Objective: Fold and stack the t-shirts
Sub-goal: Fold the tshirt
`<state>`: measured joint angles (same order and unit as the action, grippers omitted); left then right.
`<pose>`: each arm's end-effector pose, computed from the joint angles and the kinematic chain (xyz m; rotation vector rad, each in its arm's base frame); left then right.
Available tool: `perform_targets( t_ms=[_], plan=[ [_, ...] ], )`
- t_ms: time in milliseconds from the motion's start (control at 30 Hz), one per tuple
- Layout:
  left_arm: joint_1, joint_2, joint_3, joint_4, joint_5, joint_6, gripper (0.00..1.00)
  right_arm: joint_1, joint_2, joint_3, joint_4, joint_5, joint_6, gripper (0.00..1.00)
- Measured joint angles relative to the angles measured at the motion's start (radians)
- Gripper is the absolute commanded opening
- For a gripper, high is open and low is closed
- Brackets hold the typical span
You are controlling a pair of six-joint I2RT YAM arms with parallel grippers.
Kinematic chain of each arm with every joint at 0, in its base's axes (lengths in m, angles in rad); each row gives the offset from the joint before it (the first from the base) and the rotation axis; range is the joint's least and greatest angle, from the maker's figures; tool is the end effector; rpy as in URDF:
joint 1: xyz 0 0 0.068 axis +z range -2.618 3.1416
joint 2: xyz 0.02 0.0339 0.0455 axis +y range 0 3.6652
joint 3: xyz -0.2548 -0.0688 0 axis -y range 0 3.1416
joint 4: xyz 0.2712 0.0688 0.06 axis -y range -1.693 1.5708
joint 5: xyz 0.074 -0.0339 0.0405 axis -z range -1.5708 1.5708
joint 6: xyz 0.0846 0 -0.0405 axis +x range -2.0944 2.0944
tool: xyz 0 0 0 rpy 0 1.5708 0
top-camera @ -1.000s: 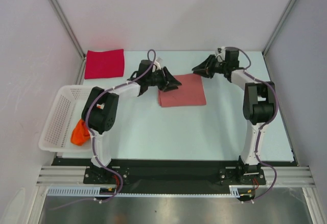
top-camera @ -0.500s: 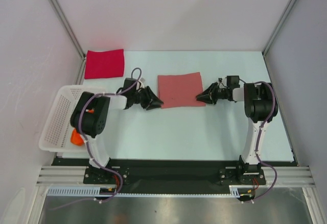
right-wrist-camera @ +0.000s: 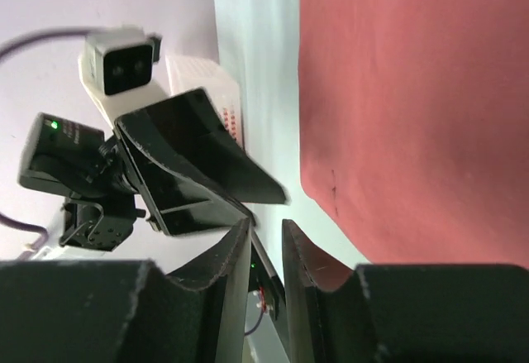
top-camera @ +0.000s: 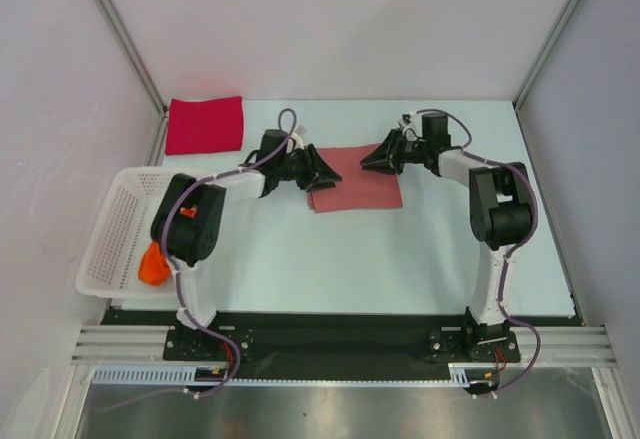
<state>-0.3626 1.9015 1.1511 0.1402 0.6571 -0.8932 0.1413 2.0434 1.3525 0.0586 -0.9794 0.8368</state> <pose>0.4095 -0.2106 0.1327 -0.2147 2.3919 -1.3760 0.4663 0.1373 0.1422 0.1955 2.3274 1.5980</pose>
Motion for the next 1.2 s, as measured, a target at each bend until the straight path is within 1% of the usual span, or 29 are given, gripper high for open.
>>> perform_targets(
  t_ms=[100,167,267,367,433,567,667,733,800,900,1067,1133,1200],
  plan=[
    [-0.048,0.115,0.068,0.027,0.001,-0.019,0.42,0.055,0.053,0.015,0.014,0.006,0.002,0.26],
    [-0.066,0.174,0.072,0.026,0.0,-0.023,0.42,0.083,0.089,0.003,0.018,0.01,0.003,0.25],
    [-0.082,0.205,0.061,0.004,-0.002,-0.008,0.41,0.093,0.108,-0.077,0.014,0.013,-0.014,0.25],
    [-0.072,0.175,0.021,0.005,0.001,0.045,0.41,0.048,0.108,-0.185,0.013,0.001,-0.049,0.25],
    [-0.064,0.127,-0.039,-0.006,0.004,0.089,0.42,-0.007,0.08,-0.251,0.002,-0.027,-0.089,0.25],
    [-0.024,0.026,-0.155,-0.104,-0.003,0.171,0.43,-0.128,0.003,-0.302,-0.058,-0.014,-0.135,0.25],
    [0.014,-0.034,-0.179,-0.174,-0.003,0.204,0.44,-0.195,-0.054,-0.305,-0.09,0.0,-0.143,0.26],
    [0.028,-0.062,-0.166,-0.182,0.0,0.206,0.44,-0.2,-0.08,-0.283,-0.101,0.003,-0.14,0.27],
    [0.028,-0.068,-0.132,-0.169,0.008,0.2,0.44,-0.179,-0.084,-0.24,-0.097,0.004,-0.13,0.26],
    [0.027,-0.037,-0.066,-0.098,0.039,0.151,0.44,-0.134,-0.047,-0.153,-0.062,0.008,-0.084,0.27],
    [0.027,0.109,0.052,0.019,0.074,0.061,0.43,-0.071,0.123,0.037,0.067,0.032,0.061,0.3],
    [0.027,0.168,0.073,0.039,0.084,0.036,0.43,-0.06,0.213,0.106,0.137,0.043,0.129,0.3],
    [0.027,0.205,0.072,0.037,0.088,0.028,0.44,-0.061,0.304,0.177,0.163,0.055,0.18,0.31]
  ],
)
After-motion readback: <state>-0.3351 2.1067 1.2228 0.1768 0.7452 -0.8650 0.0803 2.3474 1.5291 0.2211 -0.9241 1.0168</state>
